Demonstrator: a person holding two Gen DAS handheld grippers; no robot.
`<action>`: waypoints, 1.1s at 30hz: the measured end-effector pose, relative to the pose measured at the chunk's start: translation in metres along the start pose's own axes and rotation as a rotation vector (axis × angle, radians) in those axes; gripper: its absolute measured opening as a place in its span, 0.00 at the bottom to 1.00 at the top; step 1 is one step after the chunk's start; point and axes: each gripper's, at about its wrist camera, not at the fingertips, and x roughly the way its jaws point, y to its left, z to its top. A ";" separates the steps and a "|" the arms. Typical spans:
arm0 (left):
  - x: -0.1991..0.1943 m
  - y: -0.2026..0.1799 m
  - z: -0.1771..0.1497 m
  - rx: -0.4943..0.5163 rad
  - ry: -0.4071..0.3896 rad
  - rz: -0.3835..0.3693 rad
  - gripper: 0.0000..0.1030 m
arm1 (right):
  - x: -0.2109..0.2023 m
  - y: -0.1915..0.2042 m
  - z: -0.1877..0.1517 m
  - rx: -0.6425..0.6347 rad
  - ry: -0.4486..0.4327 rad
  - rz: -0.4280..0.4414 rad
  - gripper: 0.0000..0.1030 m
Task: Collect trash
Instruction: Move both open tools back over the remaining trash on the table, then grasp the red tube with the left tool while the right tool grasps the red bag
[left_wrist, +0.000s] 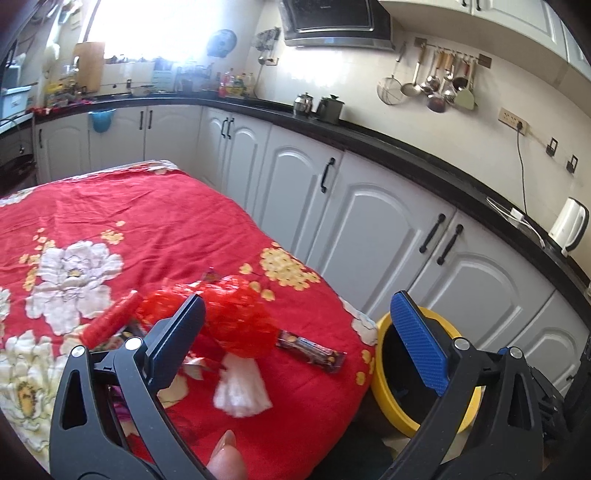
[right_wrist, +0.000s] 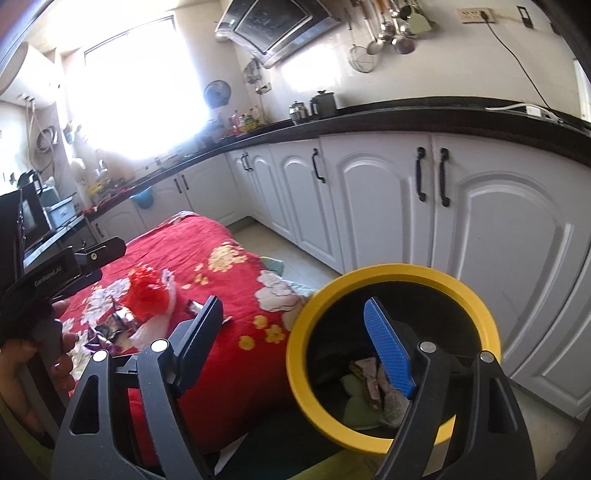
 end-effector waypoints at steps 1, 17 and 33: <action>-0.002 0.004 0.001 -0.005 -0.003 0.005 0.89 | 0.000 0.003 0.000 -0.005 0.001 0.005 0.74; -0.018 0.054 0.012 -0.038 -0.031 0.069 0.89 | 0.012 0.065 0.005 -0.091 0.016 0.106 0.74; -0.023 0.130 0.031 -0.058 -0.019 0.158 0.89 | 0.047 0.125 0.006 -0.194 0.071 0.161 0.74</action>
